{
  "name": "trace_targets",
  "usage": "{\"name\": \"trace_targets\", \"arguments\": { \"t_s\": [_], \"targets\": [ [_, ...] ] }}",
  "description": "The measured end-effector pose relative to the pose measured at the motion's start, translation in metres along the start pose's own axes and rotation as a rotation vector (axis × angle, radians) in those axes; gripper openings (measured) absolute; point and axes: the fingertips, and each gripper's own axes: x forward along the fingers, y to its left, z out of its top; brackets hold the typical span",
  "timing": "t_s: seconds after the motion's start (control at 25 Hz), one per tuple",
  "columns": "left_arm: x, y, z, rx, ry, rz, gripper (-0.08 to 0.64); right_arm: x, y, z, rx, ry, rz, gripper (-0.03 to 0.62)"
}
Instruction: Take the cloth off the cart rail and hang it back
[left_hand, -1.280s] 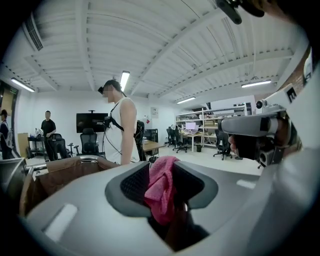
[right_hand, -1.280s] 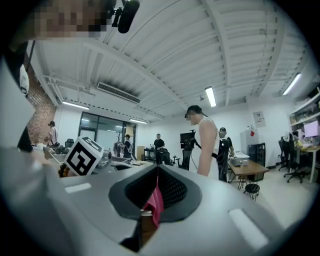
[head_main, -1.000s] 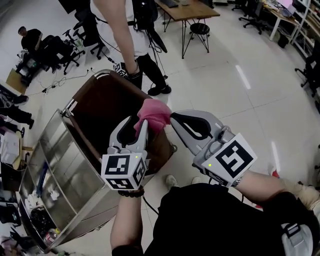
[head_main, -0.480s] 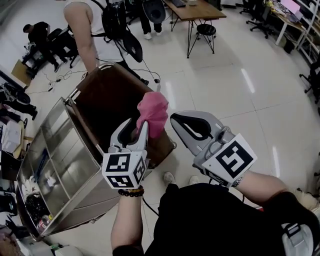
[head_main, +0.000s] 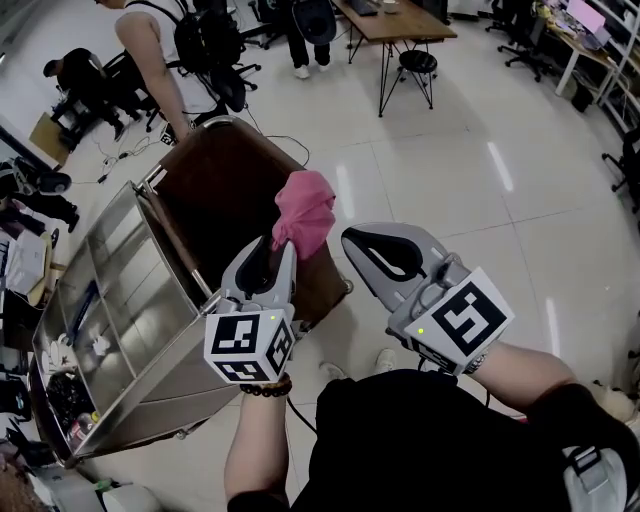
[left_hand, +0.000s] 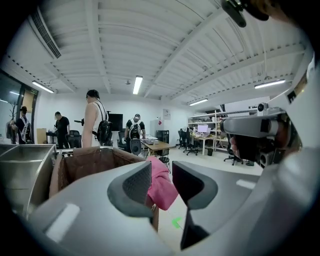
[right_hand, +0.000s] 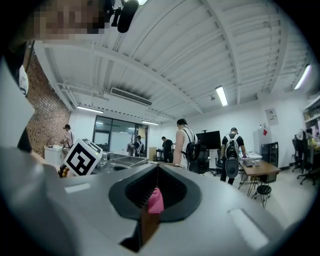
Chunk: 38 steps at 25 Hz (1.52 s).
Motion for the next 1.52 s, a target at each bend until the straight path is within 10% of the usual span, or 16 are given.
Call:
{"name": "trace_targets", "arguments": {
  "t_s": [0.92, 1.52],
  "targets": [
    [-0.195, -0.066, 0.041, 0.054, -0.253, -0.124, 0.003, -0.049, 0.172, 0.01, -0.19, -0.161, -0.017, 0.0],
    [-0.27, -0.132, 0.069, 0.068, -0.3, -0.165, 0.003, -0.114, 0.232, 0.024, -0.089, -0.073, -0.066, 0.0]
  ]
}}
